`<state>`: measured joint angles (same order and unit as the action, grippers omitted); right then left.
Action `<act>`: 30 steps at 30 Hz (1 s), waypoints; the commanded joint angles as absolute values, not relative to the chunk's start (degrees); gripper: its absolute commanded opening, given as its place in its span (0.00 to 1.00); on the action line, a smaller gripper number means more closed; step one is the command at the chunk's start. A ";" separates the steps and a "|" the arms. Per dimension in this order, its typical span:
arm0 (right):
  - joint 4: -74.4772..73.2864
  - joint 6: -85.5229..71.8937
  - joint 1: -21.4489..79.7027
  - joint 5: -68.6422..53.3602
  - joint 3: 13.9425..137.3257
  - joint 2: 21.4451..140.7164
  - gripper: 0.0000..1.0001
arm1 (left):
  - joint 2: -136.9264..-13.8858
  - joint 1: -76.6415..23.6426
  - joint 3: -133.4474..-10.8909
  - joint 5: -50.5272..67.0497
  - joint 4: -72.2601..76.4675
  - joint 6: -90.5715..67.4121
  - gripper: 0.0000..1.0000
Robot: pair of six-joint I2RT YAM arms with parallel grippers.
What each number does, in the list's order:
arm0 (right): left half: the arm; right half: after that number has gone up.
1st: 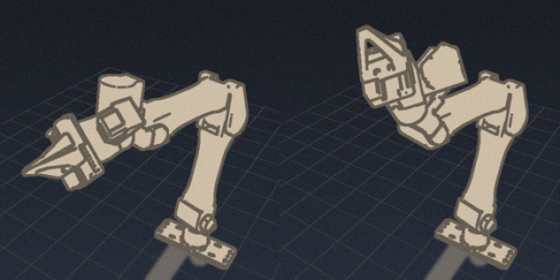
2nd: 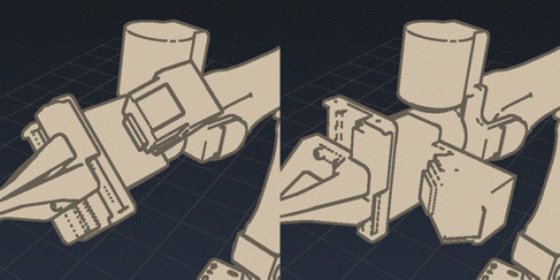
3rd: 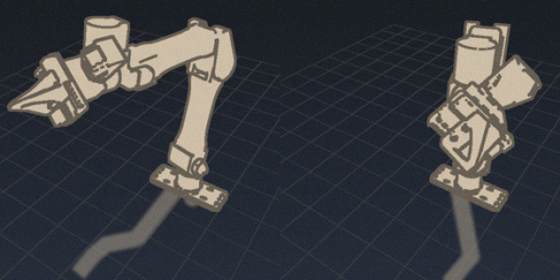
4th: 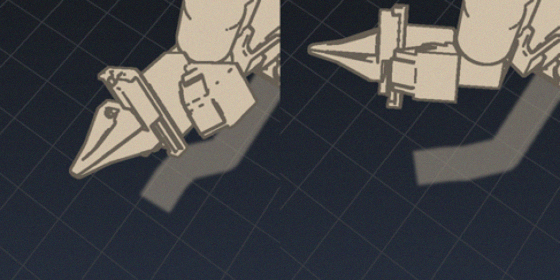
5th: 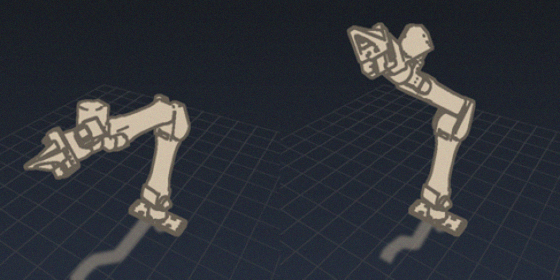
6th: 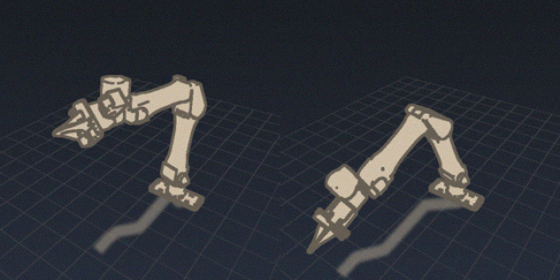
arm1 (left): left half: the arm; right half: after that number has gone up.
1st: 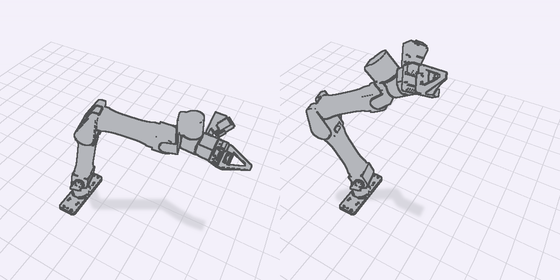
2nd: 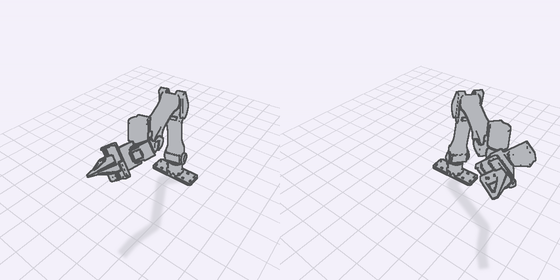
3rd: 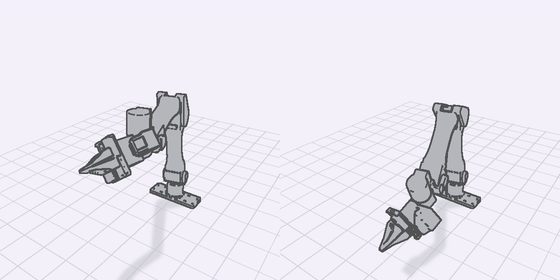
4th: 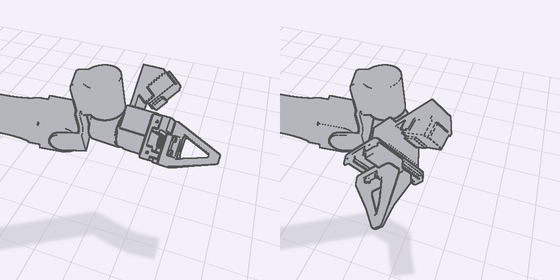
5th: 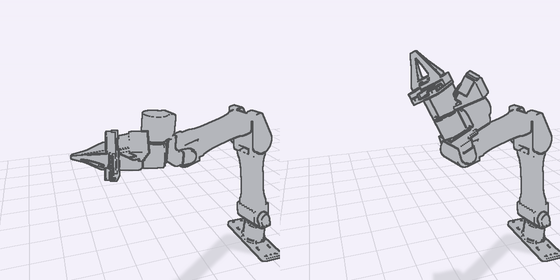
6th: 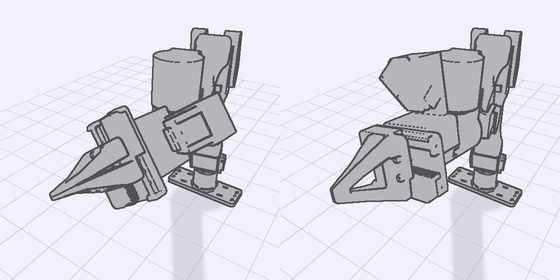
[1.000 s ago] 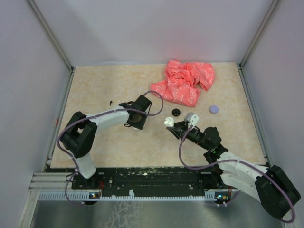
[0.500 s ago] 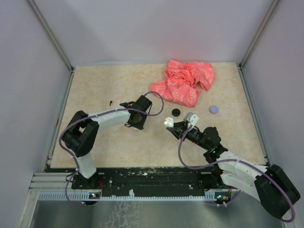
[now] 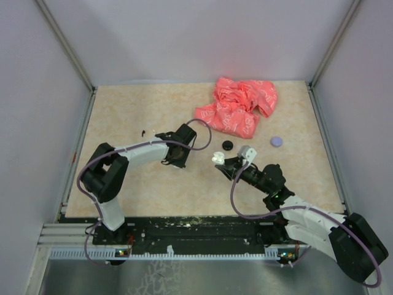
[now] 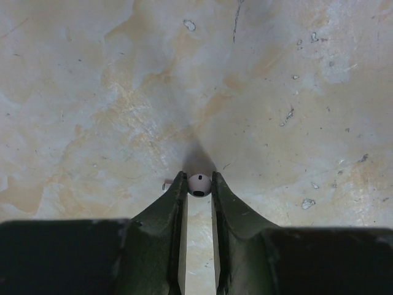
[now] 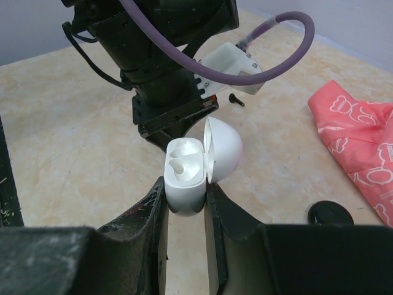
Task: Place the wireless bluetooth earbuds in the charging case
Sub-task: Pick up the earbud from the center of the board, then place the earbud in the charging case.
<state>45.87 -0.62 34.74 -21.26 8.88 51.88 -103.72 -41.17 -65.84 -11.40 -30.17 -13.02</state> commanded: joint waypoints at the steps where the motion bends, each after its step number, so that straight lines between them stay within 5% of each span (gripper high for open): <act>1: 49.13 -0.96 34.89 -21.76 9.59 50.75 0.00 | -99.81 -41.48 -64.66 -9.44 -29.05 -13.87 0.18; 30: 64.96 3.69 34.89 -23.71 12.32 55.80 0.00 | -64.59 -41.48 -54.04 10.83 1.06 -32.08 0.17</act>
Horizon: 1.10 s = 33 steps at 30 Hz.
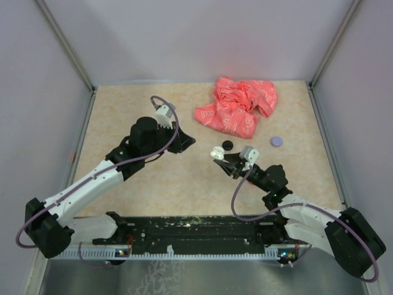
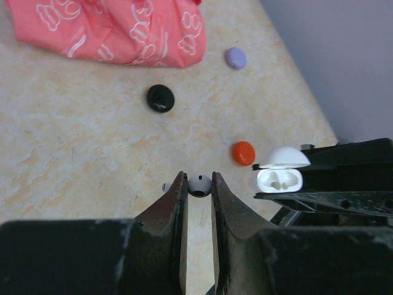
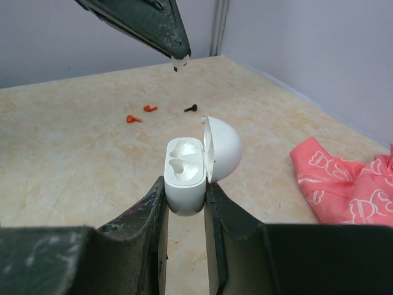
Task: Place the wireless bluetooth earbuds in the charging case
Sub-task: Place the earbud in the charging case.
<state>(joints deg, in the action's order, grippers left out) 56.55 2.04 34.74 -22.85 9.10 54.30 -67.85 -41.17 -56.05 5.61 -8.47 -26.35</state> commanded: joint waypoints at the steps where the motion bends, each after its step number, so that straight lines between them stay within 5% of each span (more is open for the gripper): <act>1: 66.51 3.65 34.89 -23.88 12.45 56.45 0.00 | -63.85 -41.48 -53.48 11.32 2.26 -33.38 0.17; 33: 89.40 5.93 38.97 -19.74 14.07 69.76 0.00 | -63.47 -43.84 -40.25 19.26 34.20 -62.76 0.12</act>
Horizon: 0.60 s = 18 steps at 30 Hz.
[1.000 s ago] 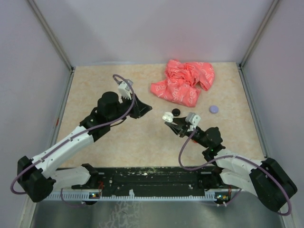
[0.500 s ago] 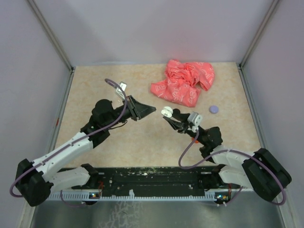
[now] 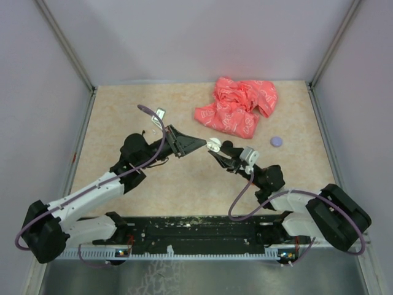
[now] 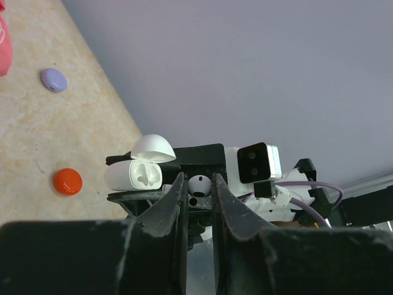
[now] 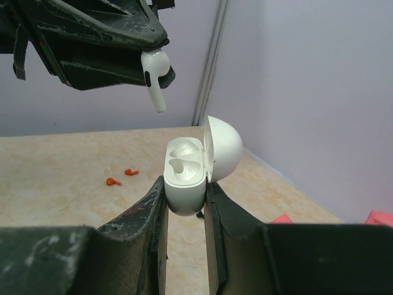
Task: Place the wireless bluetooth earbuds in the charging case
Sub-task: Place the earbud in the charging case.
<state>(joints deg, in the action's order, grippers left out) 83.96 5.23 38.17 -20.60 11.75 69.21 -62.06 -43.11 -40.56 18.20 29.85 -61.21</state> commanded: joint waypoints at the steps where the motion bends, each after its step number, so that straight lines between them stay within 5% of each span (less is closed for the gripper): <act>1: 89.54 5.91 39.05 -19.65 14.00 69.79 0.00 | -63.84 -43.93 -40.25 19.33 34.60 -62.82 0.12; 18: 90.00 5.98 39.38 -20.04 13.69 69.17 0.00 | -66.86 -45.17 -39.90 17.87 36.08 -62.93 0.12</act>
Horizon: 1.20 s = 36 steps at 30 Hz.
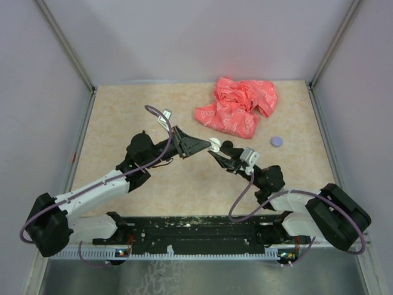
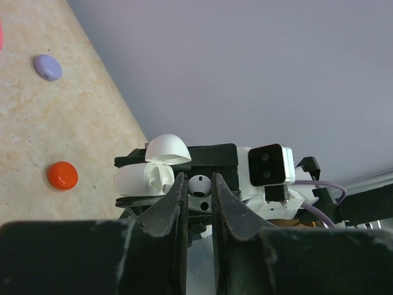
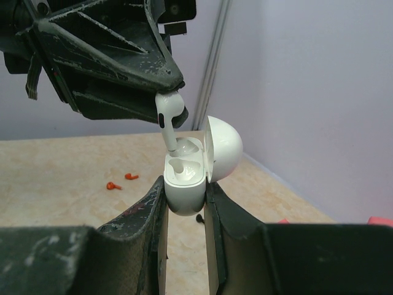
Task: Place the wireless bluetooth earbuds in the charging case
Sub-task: Place the earbud in the charging case.
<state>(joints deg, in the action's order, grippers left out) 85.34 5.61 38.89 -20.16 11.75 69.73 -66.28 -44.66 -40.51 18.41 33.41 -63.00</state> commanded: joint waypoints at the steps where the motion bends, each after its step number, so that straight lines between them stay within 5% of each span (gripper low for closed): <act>1: 90.08 5.98 39.43 -20.04 13.70 69.21 0.00 | -66.90 -45.13 -39.76 17.75 36.04 -62.93 0.12; 14: 90.52 5.81 39.38 -20.35 13.36 68.55 0.00 | -66.67 -45.23 -39.36 16.15 33.96 -61.66 0.14; 36: 90.15 4.15 39.38 -21.65 11.42 66.53 0.00 | -64.73 -45.35 -43.75 10.12 18.80 -48.71 0.50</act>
<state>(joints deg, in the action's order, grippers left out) 83.07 5.30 38.98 -20.75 11.38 69.38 -65.45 -45.30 -41.74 12.58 25.58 -53.89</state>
